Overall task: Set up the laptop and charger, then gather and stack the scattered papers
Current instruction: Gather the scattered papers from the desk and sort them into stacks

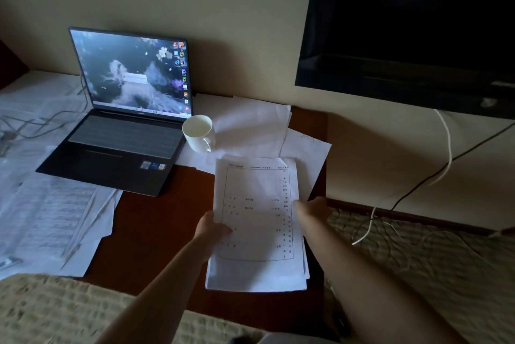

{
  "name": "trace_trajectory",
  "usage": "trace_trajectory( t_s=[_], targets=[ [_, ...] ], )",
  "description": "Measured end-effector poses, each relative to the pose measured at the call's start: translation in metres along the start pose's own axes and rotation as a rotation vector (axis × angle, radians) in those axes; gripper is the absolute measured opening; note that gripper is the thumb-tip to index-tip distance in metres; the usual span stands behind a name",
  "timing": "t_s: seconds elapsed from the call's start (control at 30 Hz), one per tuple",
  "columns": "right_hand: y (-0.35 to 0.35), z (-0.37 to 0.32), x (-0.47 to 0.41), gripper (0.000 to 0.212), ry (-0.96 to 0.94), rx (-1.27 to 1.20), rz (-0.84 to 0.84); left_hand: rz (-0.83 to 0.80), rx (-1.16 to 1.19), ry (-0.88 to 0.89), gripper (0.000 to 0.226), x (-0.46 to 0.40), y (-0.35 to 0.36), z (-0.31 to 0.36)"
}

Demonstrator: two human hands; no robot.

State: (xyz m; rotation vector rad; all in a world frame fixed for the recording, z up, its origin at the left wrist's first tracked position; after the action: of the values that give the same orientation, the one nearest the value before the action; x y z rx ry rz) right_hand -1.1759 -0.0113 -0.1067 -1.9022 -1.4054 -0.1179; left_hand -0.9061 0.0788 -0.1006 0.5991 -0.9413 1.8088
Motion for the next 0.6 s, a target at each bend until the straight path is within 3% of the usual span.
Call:
trace_trajectory(
  t_s=[0.2,0.33,0.4,0.5,0.6],
  targets=[
    [0.016,-0.002,0.007,0.024,0.097,-0.205,-0.078,0.114,-0.005,0.020,0.044,0.005,-0.024,-0.005],
    [0.043,-0.003,0.005,0.042,0.037,-0.020,-0.092,0.207,0.013,0.046,0.040,0.007,-0.037,-0.008],
    [0.049,-0.017,0.019,0.030,-0.013,-0.094,-0.082,0.210,-0.005,0.071,0.038,0.006,-0.037,-0.006],
    [0.024,-0.035,0.028,0.019,-0.186,-0.104,0.101,0.192,0.026,0.062,0.037,0.004,-0.041,-0.011],
    [-0.017,-0.070,0.056,0.017,-0.601,0.052,0.388,0.149,0.034,0.049,0.041,0.007,-0.044,-0.019]
  ],
)
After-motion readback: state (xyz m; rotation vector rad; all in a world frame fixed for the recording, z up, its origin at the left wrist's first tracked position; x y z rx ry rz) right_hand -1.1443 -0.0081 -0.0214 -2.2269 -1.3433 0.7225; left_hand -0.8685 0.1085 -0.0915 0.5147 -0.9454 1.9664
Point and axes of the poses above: each hand's wrist, its own x-axis away from the middle knuckle, its own y-axis out of the palm, z = x × y, the point moved 9 cm from there along -x, towards the middle knuckle, and after that the axes turned 9 degrees about -y, right-handed, at the moved point
